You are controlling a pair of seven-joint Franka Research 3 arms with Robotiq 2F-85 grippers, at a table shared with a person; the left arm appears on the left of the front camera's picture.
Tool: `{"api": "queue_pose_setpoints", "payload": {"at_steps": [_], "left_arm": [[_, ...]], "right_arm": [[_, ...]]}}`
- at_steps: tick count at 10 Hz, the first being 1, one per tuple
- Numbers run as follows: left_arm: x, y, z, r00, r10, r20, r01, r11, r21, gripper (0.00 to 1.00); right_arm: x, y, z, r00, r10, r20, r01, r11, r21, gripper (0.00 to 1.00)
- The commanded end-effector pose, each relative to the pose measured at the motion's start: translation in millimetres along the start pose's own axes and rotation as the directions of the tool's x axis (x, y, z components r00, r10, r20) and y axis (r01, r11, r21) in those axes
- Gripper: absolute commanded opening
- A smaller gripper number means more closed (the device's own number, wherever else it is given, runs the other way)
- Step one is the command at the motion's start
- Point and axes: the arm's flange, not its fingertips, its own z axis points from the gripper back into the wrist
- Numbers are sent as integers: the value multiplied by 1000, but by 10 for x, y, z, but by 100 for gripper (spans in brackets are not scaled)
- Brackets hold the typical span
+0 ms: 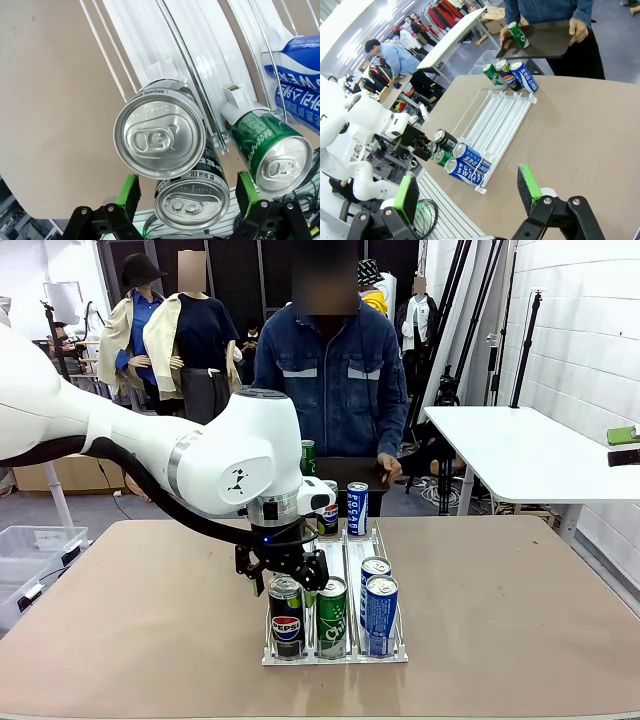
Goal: Retrieve and hand over the desired beverage to the person.
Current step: Pick up another can of the same type that the person held from the Automatic Can Dispenser.
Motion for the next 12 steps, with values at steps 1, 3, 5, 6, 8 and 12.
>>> {"api": "queue_pose_setpoints", "payload": {"at_steps": [1,3,5,6,8,12], "left_arm": [[59,-55,-24,1000,28,10,-28,999,24,97],[67,-60,-48,1000,25,-3,-25,1000,5,90],[75,-60,-45,1000,25,3,-25,1000,10,80],[75,-55,-54,1000,24,2,-24,1000,10,73],[73,-48,-43,1000,20,-7,-20,1000,6,51],[71,-37,-13,1000,5,-19,-5,1000,-2,0]], "right_arm": [[20,-1,-8,1000,7,18,-7,1000,18,100],[20,-1,-8,1000,7,18,-7,1000,18,100],[20,-1,-8,1000,7,18,-7,1000,18,100],[20,-1,-8,1000,7,18,-7,1000,18,100],[20,-1,-8,1000,7,18,-7,1000,18,100],[20,-1,-8,1000,7,18,-7,1000,18,100]]}}
